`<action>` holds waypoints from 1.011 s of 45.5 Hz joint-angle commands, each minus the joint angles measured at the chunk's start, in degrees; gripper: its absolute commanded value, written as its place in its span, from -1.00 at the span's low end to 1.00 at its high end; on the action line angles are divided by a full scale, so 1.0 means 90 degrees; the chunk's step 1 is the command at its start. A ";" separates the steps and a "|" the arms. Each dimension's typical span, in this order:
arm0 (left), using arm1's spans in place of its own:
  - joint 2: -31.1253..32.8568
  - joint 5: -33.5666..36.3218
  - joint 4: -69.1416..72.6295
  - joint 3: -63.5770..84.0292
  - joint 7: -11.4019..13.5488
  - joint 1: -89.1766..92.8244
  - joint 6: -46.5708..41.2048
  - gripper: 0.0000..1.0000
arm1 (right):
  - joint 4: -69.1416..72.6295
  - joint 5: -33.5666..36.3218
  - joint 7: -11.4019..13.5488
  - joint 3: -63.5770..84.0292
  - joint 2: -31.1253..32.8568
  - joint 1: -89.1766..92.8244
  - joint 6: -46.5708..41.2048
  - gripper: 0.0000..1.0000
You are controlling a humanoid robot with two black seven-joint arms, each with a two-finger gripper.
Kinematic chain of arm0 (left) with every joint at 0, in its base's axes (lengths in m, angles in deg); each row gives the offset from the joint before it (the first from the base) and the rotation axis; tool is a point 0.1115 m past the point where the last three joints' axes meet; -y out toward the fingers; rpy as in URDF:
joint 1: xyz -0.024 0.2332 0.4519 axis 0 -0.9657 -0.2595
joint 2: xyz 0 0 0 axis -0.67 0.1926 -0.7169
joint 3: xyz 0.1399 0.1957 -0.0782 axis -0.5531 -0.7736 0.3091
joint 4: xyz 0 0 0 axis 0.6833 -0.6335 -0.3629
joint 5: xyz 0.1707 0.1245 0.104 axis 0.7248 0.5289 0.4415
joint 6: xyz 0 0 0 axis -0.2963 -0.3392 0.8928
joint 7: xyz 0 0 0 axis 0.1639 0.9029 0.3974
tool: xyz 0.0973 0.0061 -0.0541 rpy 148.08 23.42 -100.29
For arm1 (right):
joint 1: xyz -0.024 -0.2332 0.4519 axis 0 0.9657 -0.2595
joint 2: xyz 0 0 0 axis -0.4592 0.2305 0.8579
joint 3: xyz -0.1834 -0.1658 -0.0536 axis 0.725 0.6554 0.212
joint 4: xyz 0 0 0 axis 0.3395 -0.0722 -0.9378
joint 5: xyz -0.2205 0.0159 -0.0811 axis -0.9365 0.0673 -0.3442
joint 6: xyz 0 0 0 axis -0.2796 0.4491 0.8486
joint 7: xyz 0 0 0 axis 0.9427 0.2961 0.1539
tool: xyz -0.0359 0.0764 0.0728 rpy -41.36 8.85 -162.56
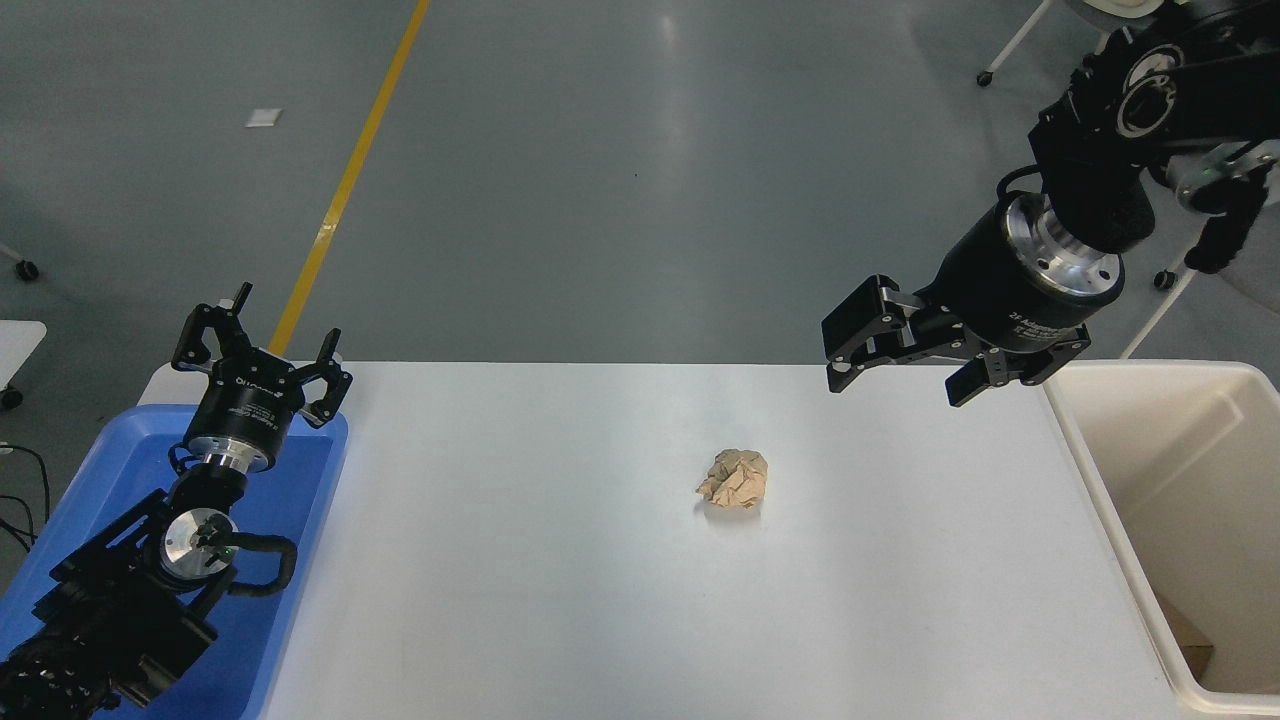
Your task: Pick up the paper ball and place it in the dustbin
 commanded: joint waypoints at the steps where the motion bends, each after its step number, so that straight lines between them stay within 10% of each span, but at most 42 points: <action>1: 0.0000 0.0001 0.0001 0.0000 0.0000 0.0000 0.0000 0.98 | -0.0001 0.0002 0.0000 -0.0001 0.0004 -0.0009 0.0000 1.00; 46: 0.0000 0.0001 0.0001 0.0000 0.0000 0.0000 0.0000 0.98 | -0.0020 0.0002 0.0000 -0.0001 -0.0015 -0.0009 0.0000 1.00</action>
